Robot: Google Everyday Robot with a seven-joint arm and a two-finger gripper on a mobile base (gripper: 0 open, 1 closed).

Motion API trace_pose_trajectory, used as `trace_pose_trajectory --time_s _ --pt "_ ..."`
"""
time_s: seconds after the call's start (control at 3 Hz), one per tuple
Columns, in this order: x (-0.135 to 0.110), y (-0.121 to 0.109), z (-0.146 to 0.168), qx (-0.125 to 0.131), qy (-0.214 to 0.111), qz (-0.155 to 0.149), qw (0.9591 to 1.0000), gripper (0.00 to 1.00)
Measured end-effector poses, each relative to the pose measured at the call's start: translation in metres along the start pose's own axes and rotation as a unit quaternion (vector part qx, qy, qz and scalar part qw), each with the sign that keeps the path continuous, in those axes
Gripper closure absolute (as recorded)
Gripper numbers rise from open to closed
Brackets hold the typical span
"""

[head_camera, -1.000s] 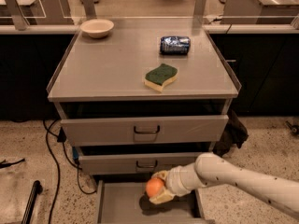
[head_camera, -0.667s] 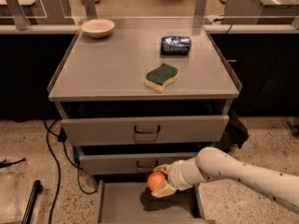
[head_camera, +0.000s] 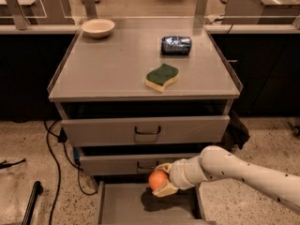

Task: Pick orange from bottom drawer and place on counter

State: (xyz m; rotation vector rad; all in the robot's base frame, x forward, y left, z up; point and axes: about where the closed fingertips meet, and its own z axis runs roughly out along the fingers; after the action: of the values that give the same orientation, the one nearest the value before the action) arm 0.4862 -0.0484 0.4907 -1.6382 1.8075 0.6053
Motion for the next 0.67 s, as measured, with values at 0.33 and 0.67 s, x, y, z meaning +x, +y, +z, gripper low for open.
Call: trace_pose_trajectory --time_s 0.33,0.67 --pt "-0.030 -0.003 -0.036 0.007 -0.009 -0.010 0.9999 1.00" --pt "-0.079 -0.004 -0.092 0.022 -0.009 -0.028 0.9993 1.00"
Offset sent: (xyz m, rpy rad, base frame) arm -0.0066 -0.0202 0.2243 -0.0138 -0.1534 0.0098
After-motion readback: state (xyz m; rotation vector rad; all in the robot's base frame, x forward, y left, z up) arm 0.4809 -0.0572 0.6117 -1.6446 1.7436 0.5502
